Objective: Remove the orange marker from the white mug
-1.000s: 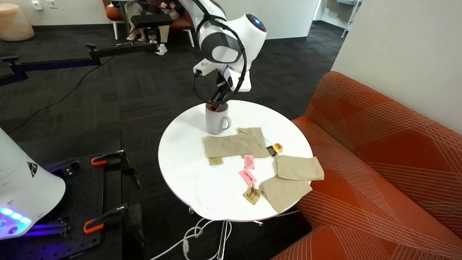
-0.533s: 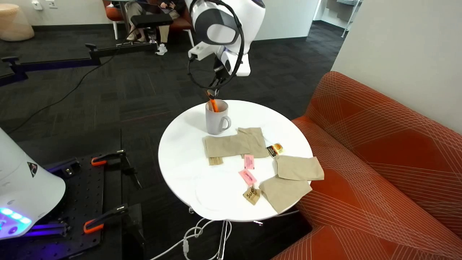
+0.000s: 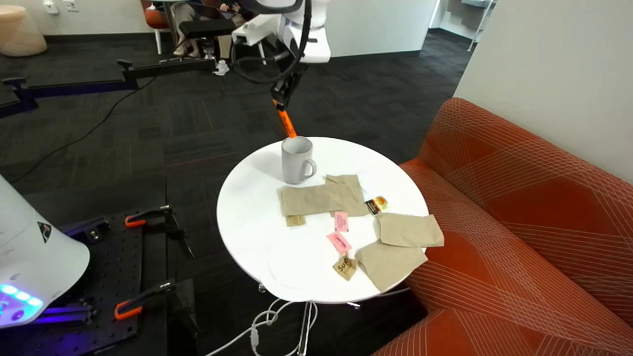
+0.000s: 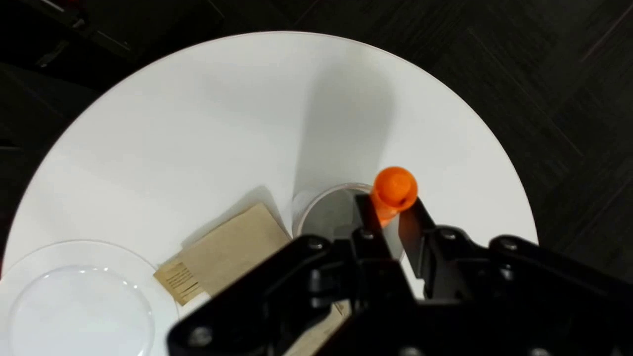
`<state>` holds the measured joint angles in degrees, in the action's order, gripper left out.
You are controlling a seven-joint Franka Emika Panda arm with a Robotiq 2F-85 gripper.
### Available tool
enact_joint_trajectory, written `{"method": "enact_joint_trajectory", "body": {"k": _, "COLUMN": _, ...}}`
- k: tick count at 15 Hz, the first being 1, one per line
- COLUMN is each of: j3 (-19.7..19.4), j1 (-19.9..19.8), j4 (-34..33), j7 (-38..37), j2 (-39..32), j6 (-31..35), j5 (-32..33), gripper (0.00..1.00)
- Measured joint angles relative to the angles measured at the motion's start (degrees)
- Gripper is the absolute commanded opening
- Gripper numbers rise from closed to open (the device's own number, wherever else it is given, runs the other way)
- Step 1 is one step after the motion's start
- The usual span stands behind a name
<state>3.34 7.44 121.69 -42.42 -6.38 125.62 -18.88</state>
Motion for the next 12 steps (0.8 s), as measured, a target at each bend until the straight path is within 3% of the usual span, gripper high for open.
{"method": "enact_joint_trajectory", "body": {"k": 6, "j3": 2.1, "j1": 0.6, "j4": 4.0, "j7": -7.9, "j2": 9.7, "j6": 0.2, "j5": 9.8, "gripper": 0.05}}
{"method": "enact_joint_trajectory", "body": {"k": 12, "j3": 2.1, "j1": -1.1, "j4": 2.8, "j7": -13.9, "j2": 9.1, "j6": 6.9, "j5": 25.6, "gripper": 0.05}}
